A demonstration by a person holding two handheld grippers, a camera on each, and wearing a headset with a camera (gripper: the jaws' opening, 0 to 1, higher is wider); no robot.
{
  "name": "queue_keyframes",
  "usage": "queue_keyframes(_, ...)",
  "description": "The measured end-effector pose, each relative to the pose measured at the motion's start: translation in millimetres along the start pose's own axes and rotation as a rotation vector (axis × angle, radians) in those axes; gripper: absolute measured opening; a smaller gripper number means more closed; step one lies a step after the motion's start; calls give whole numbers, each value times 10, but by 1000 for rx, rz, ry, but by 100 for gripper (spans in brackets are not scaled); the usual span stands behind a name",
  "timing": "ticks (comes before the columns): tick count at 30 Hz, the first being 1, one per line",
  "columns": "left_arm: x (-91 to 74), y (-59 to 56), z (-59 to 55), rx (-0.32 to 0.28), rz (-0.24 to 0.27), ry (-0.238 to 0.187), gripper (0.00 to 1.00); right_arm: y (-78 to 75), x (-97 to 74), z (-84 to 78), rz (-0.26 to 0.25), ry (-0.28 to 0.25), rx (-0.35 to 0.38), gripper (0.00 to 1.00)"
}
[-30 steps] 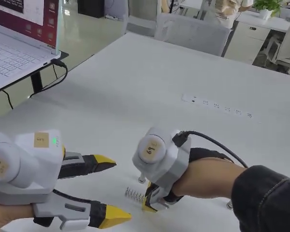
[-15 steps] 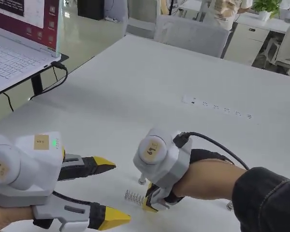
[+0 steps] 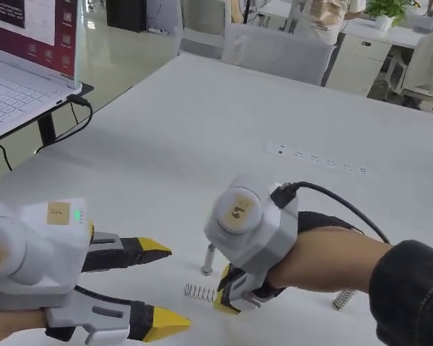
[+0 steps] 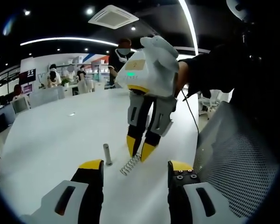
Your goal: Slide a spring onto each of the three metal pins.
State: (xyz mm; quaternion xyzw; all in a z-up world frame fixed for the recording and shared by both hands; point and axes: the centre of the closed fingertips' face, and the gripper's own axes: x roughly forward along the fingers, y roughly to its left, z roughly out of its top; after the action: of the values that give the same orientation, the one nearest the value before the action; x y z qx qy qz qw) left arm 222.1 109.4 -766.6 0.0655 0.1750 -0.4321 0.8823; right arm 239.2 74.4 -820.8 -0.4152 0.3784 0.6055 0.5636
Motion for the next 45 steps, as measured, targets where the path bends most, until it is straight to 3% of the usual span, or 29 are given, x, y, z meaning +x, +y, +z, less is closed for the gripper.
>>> queue_keyframes(21,32,-125,139,66,-46,-8,35,230,-474,176,19,-74,-95,8)
queue_keyframes(35,53,-255,250,107,-87,-31,20,338,-588,200,27,-84,-154,8)
queue_keyframes(45,52,-289,251,120,-106,-37,9,358,-615,219,27,-90,-174,8)
